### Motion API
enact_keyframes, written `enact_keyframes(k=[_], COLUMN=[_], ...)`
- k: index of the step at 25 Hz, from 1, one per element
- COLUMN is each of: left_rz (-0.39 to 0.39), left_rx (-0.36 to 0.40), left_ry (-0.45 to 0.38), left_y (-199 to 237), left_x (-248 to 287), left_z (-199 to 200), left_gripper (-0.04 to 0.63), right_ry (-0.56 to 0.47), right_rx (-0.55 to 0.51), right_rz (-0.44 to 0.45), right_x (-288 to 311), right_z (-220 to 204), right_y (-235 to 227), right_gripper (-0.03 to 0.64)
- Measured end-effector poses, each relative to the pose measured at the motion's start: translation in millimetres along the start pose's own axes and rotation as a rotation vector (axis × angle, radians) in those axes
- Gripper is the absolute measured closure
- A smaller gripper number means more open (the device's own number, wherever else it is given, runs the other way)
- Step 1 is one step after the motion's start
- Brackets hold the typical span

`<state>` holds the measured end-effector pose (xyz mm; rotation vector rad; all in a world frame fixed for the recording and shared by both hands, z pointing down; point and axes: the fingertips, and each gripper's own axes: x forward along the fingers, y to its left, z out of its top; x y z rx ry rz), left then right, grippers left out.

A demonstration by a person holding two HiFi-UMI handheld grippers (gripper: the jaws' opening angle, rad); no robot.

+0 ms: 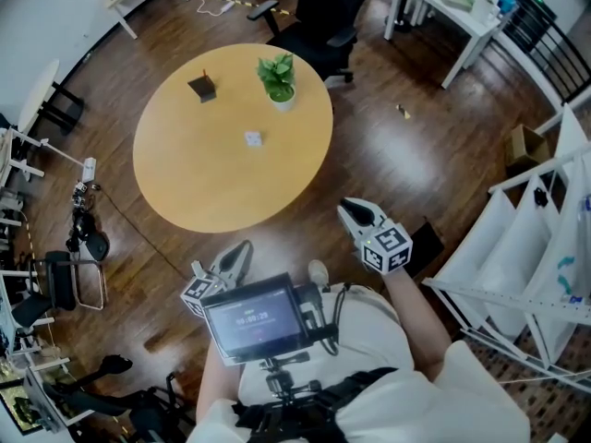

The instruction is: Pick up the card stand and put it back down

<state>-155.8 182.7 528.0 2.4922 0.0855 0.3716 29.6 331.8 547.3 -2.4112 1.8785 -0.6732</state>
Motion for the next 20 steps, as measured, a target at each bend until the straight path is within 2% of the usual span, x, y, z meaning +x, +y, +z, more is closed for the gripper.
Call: enact_keyframes(k=[7, 20], left_rz=[0.013, 0.016], left_rx=[-0.002, 0.013], left_ry=[0.014, 0.029], left_y=[2.1, -2.8], left_x=[0.4, 6.4], left_z=[-5.2, -11.9], left_gripper=[0.595, 0.595], right_ry=[-0.038, -0.029], right_rx=[-0.017, -0.036], right_rz=[0.016, 0.011], right_x=[-10.7, -16.7], right_z=[6.9, 5.3], right_y=[-0.2, -2.8], right_gripper=[0.572, 0.572])
